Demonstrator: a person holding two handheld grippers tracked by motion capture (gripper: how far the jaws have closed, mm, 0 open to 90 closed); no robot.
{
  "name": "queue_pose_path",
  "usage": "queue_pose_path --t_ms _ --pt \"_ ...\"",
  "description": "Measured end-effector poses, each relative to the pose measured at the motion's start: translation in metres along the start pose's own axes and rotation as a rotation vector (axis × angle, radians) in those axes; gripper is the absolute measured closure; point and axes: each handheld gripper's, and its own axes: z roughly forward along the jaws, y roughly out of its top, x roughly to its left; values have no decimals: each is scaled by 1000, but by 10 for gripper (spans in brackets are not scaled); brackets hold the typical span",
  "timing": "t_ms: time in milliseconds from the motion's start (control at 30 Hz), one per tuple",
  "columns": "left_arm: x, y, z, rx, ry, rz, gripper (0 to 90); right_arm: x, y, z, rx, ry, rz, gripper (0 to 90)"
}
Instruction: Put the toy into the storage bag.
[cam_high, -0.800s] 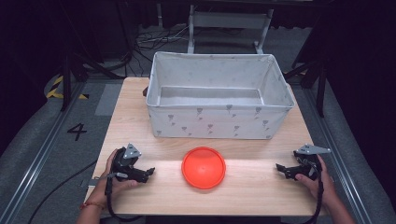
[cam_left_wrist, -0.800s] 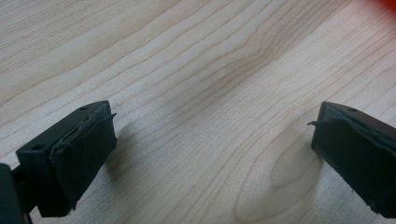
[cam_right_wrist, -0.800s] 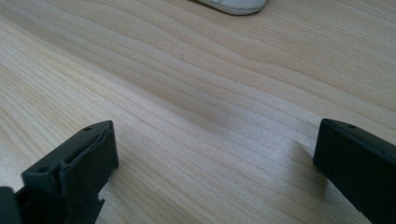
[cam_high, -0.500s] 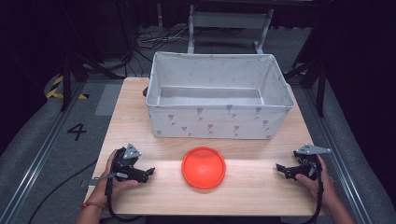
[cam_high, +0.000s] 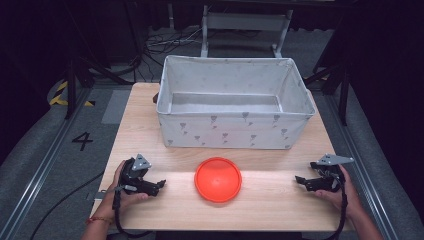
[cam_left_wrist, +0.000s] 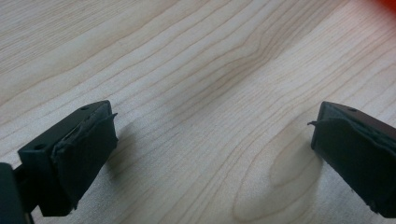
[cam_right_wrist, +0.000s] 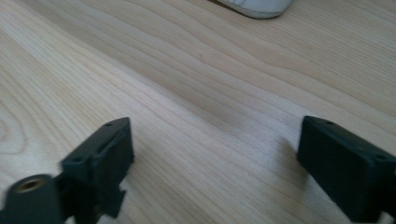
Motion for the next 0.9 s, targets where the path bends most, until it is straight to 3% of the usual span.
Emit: queue_pose_path --t_ms 67,233,333,400,667,900 --pt "0 0 0 0 0 0 5 5 6 -3 9 42 -25 181" --pt "-1 0 0 3 4 -5 5 24 24 -6 11 85 -77 196" --pt "-1 0 0 2 4 -8 5 37 37 -3 46 88 -135 213" --pt "0 0 0 0 4 -5 5 45 46 -1 41 133 -142 217" --pt "0 0 0 0 7 -2 4 81 81 8 72 190 -231 229" --pt "0 0 0 0 7 -1 5 99 105 21 109 238 -221 227"
